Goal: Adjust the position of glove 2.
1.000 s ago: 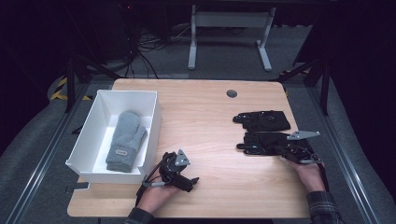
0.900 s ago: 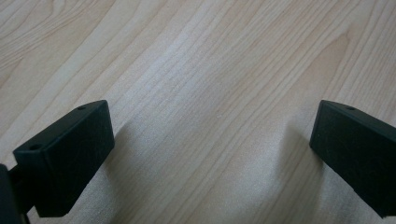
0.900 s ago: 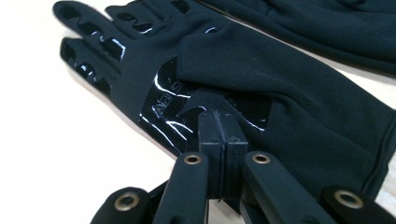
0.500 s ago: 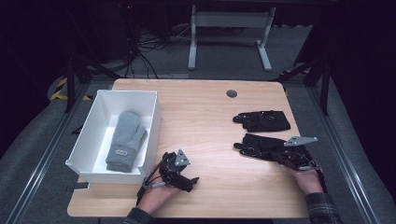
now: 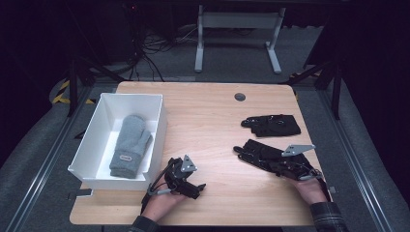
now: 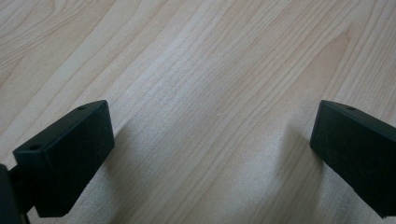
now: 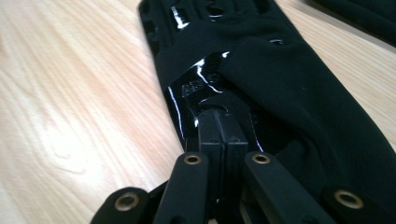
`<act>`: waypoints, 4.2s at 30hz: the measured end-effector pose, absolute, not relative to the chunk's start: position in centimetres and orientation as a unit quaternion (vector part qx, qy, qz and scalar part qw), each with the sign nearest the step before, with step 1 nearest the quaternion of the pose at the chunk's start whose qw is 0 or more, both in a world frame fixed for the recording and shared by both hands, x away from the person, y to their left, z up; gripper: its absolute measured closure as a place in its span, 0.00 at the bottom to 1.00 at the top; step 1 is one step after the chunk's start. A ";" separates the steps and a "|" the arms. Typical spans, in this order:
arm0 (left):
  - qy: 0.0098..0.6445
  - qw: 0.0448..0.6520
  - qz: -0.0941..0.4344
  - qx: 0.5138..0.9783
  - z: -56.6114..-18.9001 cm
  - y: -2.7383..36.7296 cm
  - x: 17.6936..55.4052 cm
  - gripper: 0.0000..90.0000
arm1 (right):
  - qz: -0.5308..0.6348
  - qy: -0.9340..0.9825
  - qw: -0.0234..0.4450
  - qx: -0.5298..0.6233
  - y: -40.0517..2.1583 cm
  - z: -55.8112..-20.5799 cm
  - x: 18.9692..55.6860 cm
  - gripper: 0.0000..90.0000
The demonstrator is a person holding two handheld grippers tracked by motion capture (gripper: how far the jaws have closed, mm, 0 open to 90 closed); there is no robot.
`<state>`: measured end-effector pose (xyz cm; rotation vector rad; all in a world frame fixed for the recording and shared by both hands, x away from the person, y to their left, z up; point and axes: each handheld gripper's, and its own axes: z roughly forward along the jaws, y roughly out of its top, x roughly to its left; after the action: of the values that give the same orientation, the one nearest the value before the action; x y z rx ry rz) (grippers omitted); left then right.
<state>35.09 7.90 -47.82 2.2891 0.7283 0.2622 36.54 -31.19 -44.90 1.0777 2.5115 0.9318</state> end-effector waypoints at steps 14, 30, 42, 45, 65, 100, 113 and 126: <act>0.283 0.355 0.102 0.885 -47.8 7.8 35.1 0.00 | 0.331 0.886 0.088 0.312 -27.0 -45.0 35.9 1.00; 0.282 0.355 0.102 0.885 -47.8 7.8 35.2 0.00 | 0.344 0.902 0.067 0.253 -22.6 -44.6 35.3 1.00; 0.283 0.355 0.102 0.885 -47.8 7.8 35.1 0.00 | 0.341 0.889 0.083 0.294 -28.3 -44.8 35.8 1.00; 0.283 0.355 0.102 0.885 -47.8 7.8 35.1 0.00 | 0.336 0.895 0.079 0.283 -27.5 -45.2 35.9 1.00; 0.285 0.355 0.102 0.885 -47.8 7.8 35.1 0.00 | 0.339 0.917 0.065 0.198 -20.1 -45.5 35.9 1.00; 0.286 0.353 0.101 0.885 -47.8 7.8 35.0 0.00 | 0.368 0.872 0.128 0.297 -26.2 -42.0 40.9 1.00; 0.286 0.354 0.101 0.885 -47.8 7.8 35.0 0.00 | 0.340 0.837 0.193 0.384 -31.7 -42.2 45.2 1.00; 0.286 0.354 0.101 0.885 -47.8 7.8 35.0 0.00 | 0.302 0.806 0.221 0.458 -36.5 -43.5 48.2 1.00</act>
<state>34.99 7.84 -47.82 2.2868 0.7404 0.2613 48.18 -36.49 -43.53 1.2662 2.2282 0.8341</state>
